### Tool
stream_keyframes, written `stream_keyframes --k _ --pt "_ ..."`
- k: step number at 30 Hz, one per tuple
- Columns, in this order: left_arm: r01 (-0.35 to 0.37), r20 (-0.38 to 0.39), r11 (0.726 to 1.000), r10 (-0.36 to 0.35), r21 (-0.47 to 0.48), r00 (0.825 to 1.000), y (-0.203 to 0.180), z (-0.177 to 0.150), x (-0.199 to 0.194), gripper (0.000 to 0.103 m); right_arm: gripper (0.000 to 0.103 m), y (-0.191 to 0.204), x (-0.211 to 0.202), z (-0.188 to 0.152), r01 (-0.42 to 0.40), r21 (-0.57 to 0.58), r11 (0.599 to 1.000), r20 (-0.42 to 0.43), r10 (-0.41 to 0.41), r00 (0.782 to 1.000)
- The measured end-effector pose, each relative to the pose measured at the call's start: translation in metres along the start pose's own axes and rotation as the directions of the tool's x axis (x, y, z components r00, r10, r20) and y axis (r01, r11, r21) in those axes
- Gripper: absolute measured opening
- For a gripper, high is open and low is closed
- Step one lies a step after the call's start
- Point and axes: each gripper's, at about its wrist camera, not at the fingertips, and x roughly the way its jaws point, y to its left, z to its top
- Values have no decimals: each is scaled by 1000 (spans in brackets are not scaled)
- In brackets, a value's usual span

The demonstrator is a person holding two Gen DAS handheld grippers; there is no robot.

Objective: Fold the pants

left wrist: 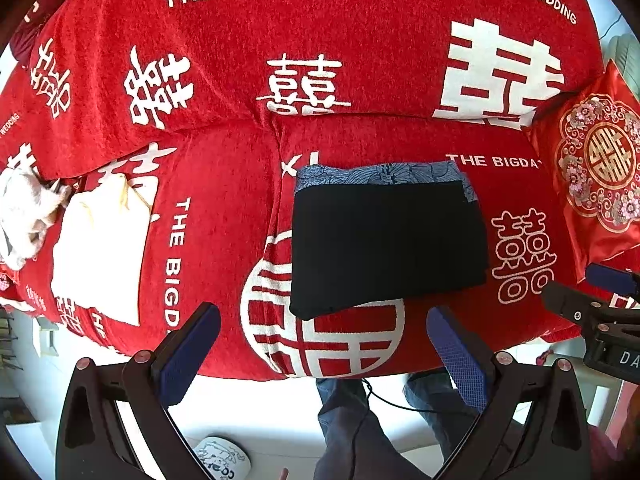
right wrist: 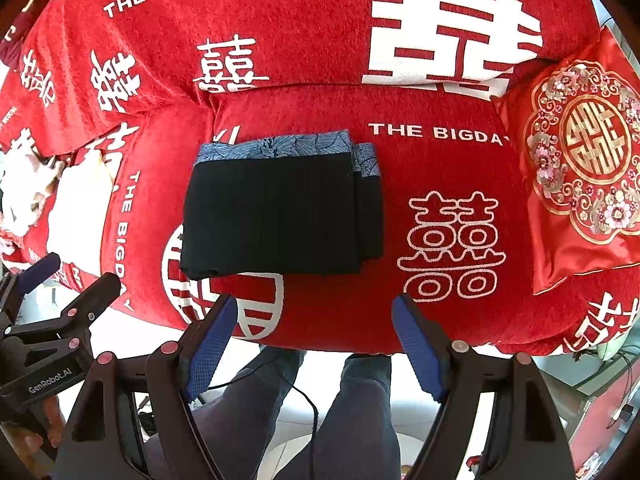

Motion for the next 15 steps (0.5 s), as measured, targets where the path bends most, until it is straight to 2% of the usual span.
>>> stream_keyframes --k 15 --pt "3 4 1000 -3 16 1000 1 0 -2 103 82 4 -1 1 14 -10 1000 3 -14 1000"
